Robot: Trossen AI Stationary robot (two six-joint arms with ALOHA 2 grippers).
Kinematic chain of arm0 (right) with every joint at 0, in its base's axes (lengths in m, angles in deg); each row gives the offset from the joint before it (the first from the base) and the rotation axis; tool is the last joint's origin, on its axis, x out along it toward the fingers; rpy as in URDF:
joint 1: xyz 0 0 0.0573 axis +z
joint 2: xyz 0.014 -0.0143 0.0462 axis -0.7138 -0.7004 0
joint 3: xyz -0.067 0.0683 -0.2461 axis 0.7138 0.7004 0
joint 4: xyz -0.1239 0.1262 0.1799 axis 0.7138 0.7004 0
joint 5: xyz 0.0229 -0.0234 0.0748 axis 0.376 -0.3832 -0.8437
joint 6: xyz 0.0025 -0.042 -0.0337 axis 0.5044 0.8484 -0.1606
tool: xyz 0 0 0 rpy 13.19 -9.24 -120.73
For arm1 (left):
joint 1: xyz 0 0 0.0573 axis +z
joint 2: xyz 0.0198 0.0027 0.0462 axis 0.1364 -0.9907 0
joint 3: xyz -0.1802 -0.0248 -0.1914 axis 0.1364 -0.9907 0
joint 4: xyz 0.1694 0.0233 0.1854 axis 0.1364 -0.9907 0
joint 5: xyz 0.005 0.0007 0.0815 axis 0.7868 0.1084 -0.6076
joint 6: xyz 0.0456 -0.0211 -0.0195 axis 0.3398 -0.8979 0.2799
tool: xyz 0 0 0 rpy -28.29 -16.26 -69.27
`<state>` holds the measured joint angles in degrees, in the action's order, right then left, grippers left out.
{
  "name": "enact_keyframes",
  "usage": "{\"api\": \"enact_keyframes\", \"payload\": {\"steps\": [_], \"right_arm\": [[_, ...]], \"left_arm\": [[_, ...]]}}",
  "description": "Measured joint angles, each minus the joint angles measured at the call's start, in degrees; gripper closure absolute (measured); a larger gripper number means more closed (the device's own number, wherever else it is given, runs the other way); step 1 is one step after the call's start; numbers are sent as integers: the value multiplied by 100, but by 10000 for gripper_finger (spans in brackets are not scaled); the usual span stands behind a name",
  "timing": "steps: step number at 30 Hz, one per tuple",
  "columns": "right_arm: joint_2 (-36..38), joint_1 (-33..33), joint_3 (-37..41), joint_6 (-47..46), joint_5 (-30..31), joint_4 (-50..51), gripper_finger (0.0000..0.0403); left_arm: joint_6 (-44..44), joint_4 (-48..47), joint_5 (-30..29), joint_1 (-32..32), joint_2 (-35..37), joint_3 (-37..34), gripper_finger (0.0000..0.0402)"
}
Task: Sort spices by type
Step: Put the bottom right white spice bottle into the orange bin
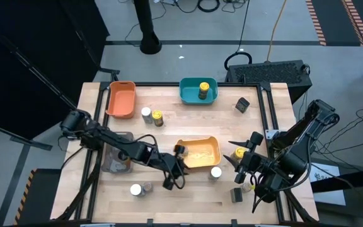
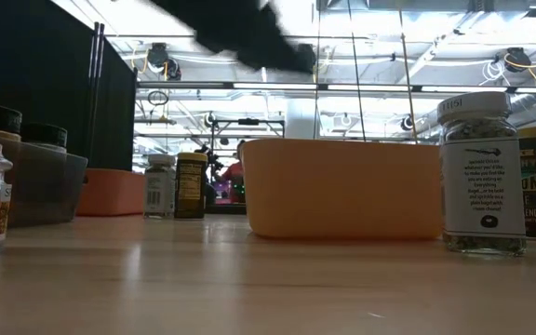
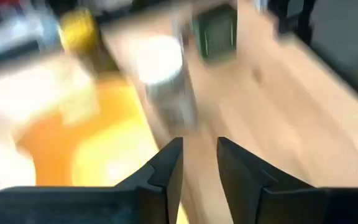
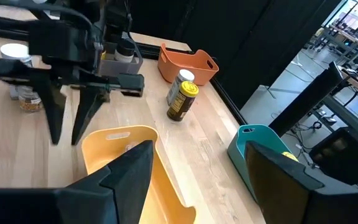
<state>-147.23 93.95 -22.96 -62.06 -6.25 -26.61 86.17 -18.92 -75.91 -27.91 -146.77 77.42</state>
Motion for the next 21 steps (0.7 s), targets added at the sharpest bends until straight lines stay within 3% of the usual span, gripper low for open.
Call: {"api": "enact_keyframes", "payload": {"steps": [3, 8, 21], "right_arm": [[0, 2, 0, 8, 2, 23, 165], [2, 2, 0, 42, 15, 24, 165], [4, 2, 0, 1, 15, 24, 165]], "left_arm": [[-438, -817, -5, -50, 52, -2, 330], [-539, -1001, -32, -57, 5, -3, 390], [-1129, -1456, -289, -30, -151, -11, 396]]}}
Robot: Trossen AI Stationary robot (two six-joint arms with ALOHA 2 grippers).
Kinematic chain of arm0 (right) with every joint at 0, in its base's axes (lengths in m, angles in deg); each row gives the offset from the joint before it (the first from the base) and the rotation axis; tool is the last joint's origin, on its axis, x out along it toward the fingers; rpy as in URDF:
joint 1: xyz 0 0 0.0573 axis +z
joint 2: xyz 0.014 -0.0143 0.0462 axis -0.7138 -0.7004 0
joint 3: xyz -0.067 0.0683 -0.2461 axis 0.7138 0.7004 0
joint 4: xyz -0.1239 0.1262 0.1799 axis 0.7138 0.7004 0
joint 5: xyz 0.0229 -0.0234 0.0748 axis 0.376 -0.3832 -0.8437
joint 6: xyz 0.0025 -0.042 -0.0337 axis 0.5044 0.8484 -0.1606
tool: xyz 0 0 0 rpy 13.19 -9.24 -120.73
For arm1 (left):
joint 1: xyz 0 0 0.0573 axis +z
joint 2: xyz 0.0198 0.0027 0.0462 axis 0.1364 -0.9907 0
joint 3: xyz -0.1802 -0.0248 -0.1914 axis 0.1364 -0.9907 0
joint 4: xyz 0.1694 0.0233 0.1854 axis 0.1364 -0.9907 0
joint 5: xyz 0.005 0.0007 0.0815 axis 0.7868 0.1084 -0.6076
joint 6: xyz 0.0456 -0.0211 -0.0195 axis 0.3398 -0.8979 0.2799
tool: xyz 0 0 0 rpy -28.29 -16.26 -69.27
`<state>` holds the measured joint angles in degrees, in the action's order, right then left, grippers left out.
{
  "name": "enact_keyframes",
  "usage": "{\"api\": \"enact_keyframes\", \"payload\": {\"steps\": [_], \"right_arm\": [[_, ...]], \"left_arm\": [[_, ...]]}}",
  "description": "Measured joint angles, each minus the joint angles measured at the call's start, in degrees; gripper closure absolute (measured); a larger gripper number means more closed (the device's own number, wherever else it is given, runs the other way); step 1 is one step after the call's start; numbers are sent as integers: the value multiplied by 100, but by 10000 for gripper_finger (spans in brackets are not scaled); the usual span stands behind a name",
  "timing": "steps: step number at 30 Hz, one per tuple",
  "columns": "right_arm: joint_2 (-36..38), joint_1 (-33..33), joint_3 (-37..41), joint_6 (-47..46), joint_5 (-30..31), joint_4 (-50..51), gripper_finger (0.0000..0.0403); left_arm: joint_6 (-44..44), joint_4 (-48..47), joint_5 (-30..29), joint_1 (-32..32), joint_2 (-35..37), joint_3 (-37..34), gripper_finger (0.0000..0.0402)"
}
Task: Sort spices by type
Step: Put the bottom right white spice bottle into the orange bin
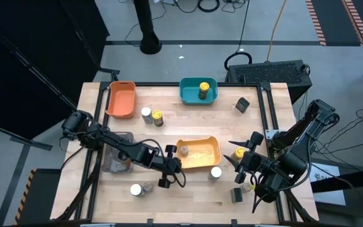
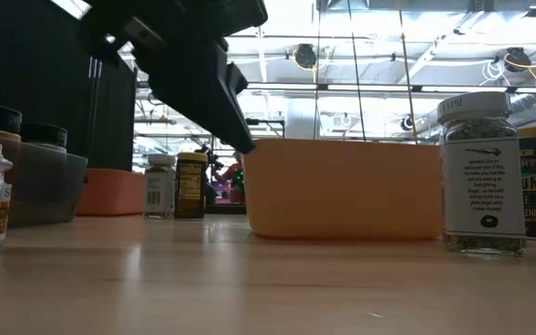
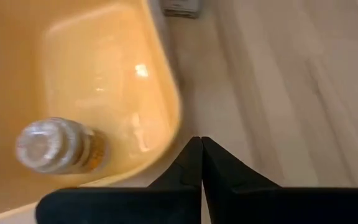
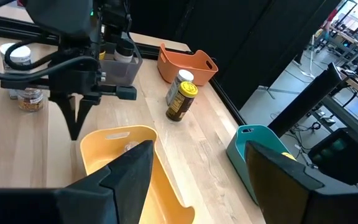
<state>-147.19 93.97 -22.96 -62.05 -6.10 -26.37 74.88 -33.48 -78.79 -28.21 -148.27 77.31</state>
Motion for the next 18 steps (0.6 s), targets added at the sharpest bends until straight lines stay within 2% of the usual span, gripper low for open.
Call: {"api": "enact_keyframes", "payload": {"steps": [18], "right_arm": [[0, 0, 0, -36, -4, 4, 165]], "left_arm": [[35, -196, -765, 123, -34, -94, 396]]}}
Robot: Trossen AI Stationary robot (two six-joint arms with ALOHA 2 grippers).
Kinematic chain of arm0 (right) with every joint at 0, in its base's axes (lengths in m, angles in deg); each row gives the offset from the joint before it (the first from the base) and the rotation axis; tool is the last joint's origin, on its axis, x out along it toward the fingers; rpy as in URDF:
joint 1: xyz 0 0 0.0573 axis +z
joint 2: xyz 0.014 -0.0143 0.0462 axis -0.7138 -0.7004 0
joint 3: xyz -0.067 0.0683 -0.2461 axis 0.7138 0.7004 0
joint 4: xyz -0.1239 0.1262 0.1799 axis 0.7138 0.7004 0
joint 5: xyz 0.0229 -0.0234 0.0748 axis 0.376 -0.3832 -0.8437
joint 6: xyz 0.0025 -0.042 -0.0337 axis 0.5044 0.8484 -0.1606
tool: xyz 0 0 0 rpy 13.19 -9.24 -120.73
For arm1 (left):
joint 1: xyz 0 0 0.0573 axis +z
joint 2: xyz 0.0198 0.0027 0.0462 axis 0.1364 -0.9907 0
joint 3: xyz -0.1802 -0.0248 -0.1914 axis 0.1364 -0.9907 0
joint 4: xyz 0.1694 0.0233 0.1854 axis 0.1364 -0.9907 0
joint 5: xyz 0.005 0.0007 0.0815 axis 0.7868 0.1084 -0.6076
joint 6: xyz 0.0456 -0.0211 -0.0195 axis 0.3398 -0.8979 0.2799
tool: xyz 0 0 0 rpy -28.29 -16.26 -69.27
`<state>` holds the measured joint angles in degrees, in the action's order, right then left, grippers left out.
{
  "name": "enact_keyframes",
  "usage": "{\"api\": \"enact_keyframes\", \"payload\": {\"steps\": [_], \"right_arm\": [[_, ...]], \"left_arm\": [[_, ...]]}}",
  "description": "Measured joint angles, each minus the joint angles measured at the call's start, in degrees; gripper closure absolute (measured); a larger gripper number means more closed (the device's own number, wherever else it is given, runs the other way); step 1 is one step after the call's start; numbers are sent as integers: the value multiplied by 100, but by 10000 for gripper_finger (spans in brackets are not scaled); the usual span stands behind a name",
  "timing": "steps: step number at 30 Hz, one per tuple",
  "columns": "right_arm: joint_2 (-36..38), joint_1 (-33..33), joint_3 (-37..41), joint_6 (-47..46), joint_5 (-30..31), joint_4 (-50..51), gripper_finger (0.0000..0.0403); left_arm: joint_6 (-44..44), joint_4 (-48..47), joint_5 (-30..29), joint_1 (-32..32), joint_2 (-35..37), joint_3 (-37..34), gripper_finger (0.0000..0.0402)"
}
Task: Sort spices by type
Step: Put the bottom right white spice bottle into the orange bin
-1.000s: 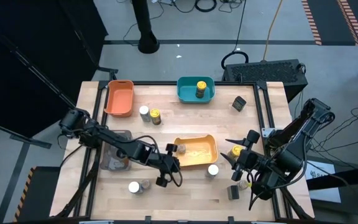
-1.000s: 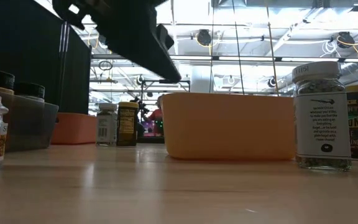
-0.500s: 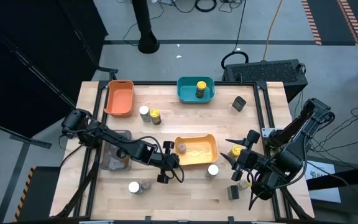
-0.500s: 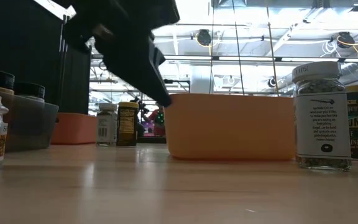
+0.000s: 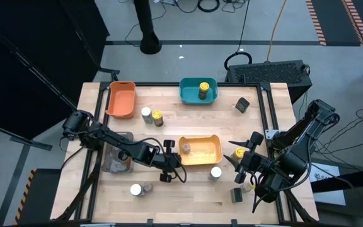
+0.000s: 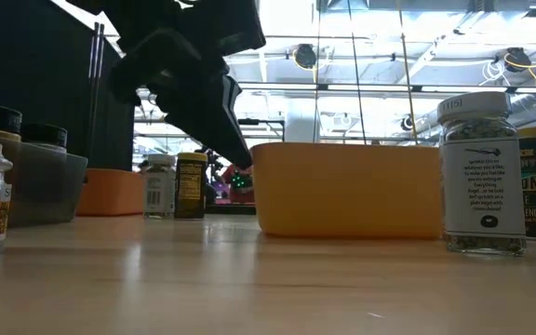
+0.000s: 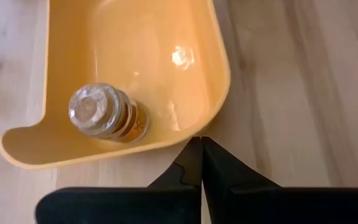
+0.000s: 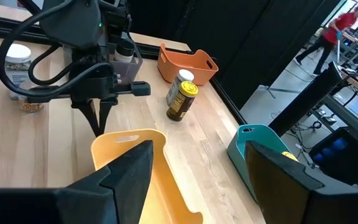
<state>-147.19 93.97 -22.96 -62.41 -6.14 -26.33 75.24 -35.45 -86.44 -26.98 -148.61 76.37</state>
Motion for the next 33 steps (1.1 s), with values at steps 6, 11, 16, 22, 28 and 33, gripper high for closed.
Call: {"api": "enact_keyframes", "payload": {"steps": [6, 11, 16, 22, 28, 33], "right_arm": [[0, 0, -1, 0, -2, 2, 165], [0, 0, -2, -26, -23, 2, 165], [0, 0, -7, -17, -26, 15, 165], [0, -4, -7, -3, -7, 8, 165], [0, -4, -7, -15, -9, -2, 165], [0, -4, -7, -25, 63, 38, 165]], "left_arm": [[0, -130, -137, 0, 0, -2, 396], [45, -821, 148, -38, 117, 145, 395], [708, -255, 1325, -181, 396, 369, 395], [1621, 2160, 1394, 7, 167, 419, 395], [1792, 3504, 1471, 198, -191, 400, 367], [1824, 4156, 1516, 186, -514, 401, 307]]}}
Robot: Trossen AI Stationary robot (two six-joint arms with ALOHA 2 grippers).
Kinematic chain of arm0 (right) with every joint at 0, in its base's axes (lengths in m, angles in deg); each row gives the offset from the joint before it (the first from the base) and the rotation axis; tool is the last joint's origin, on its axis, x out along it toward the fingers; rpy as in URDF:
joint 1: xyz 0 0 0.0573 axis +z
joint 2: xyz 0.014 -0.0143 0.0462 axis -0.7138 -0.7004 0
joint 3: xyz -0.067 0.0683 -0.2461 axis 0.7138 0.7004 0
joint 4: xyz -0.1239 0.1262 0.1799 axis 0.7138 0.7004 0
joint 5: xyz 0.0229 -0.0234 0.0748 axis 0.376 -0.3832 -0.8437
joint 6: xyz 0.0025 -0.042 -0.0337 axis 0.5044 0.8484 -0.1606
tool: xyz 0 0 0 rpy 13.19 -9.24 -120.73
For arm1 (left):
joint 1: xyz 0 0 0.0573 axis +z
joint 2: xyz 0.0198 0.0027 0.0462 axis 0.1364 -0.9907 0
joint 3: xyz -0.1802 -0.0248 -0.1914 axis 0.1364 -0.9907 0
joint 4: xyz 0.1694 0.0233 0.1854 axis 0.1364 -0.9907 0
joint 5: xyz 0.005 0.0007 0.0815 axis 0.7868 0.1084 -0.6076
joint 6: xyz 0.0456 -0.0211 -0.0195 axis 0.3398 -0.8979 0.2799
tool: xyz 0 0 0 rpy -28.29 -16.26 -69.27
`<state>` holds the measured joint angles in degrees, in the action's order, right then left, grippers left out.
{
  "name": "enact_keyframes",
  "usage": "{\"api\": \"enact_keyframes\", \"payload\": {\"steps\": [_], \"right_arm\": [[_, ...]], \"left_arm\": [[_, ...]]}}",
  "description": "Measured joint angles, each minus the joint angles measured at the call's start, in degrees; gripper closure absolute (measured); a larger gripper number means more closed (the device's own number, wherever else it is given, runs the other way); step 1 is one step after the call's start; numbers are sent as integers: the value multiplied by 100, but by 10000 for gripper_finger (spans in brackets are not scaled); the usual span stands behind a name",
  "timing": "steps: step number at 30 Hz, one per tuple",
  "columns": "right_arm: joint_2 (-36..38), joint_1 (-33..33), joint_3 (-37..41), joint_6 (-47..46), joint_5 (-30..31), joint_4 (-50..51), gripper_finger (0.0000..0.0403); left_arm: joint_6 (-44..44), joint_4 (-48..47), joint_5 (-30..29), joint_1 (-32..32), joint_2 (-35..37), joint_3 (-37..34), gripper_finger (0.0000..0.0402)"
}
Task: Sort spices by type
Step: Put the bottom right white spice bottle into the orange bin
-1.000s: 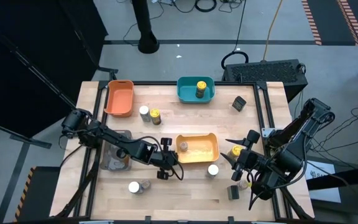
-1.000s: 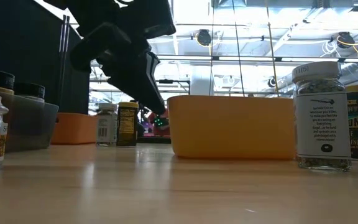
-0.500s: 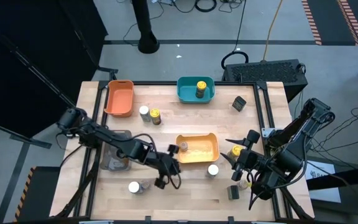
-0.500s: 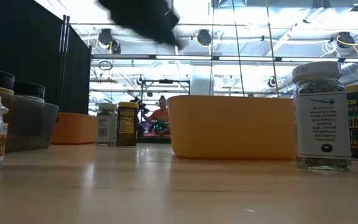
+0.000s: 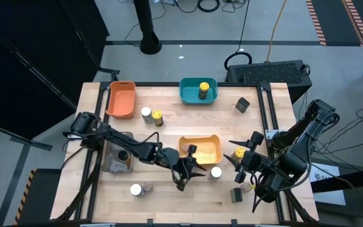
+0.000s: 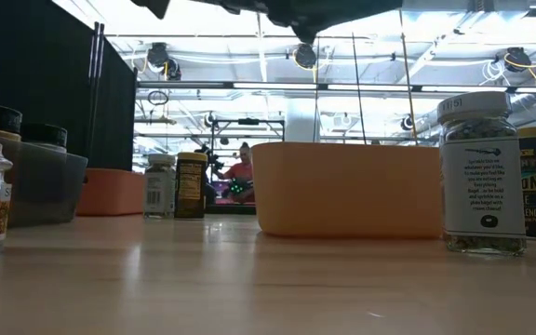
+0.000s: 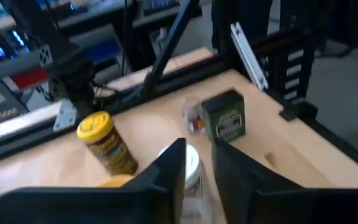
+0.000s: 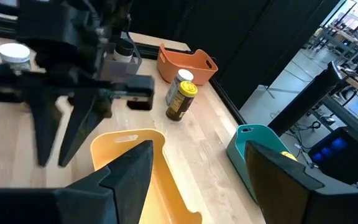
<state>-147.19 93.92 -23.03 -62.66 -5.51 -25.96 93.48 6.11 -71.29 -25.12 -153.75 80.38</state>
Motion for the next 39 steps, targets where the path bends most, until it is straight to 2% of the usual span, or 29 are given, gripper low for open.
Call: {"api": "enact_keyframes", "payload": {"steps": [4, 9, 13, 20, 27, 39], "right_arm": [[27, 5, 0, -321, 313, 214, 165], [59, 4, 0, -925, 355, 705, 165], [66, 49, 0, -1364, 344, 1000, 165], [66, 92, 0, -1470, 335, 1036, 165], [66, 87, 0, -1459, 335, 1040, 165], [66, 87, 0, -1434, 333, 1050, 165]], "left_arm": [[-12, 371, 1, 7, -371, 157, 254], [61, 79, 1, 11, -937, 800, 203], [79, -194, -1, 45, -1096, 1079, 175], [-717, -213, 158, 304, -1106, 1092, 136], [-753, -210, 183, 317, -1106, 1092, 110], [-810, 107, 183, 332, -1501, 1217, 108]]}}
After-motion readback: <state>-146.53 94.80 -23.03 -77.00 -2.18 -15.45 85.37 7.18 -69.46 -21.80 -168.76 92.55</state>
